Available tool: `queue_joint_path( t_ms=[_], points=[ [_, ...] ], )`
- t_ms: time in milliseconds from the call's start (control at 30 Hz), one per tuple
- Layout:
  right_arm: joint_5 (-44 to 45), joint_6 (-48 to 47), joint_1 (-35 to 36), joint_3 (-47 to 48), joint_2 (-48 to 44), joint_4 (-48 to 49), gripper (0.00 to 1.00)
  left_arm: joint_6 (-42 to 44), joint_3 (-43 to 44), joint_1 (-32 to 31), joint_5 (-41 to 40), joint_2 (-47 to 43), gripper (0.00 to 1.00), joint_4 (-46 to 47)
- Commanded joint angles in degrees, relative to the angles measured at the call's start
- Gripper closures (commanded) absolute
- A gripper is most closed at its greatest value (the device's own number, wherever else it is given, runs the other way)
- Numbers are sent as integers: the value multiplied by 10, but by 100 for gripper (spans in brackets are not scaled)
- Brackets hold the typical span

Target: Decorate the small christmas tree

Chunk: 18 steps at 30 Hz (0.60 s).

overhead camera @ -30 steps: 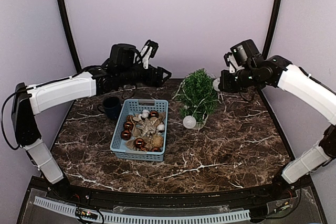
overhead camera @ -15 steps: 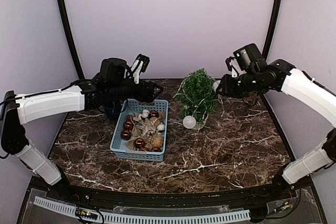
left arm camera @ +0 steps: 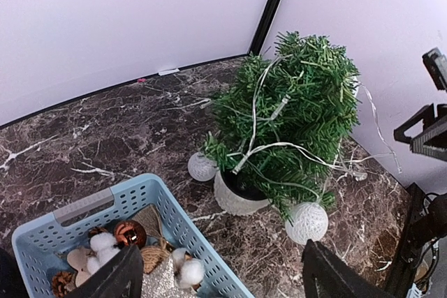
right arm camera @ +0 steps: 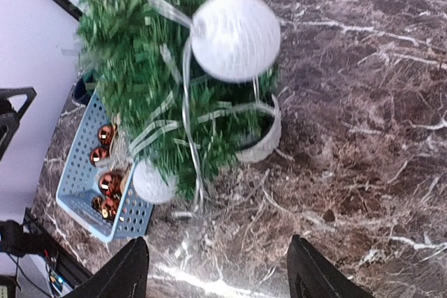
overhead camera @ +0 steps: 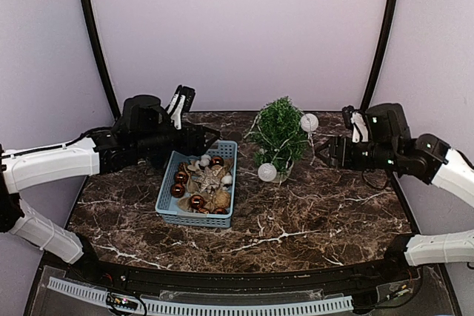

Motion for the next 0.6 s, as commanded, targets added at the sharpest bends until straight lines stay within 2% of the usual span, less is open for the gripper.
queue_joint_path(
  t_ms=[0, 133, 233, 367, 567],
  points=[
    [-27, 39, 20, -145, -89, 165, 30, -36, -47, -25, -34, -48, 19, 27],
    [-24, 67, 27, -265, -165, 261, 31, -67, -81, -65, -64, -66, 20, 37],
    [-25, 75, 31, -336, -175, 340, 33, -97, -111, -96, -70, -61, 21, 61],
    [-20, 65, 44, -411, -146, 450, 39, -150, -139, -132, -82, -44, 22, 87],
    [40, 35, 100, -434, -54, 558, 46, -179, -143, -164, -97, -31, 23, 90]
  ],
)
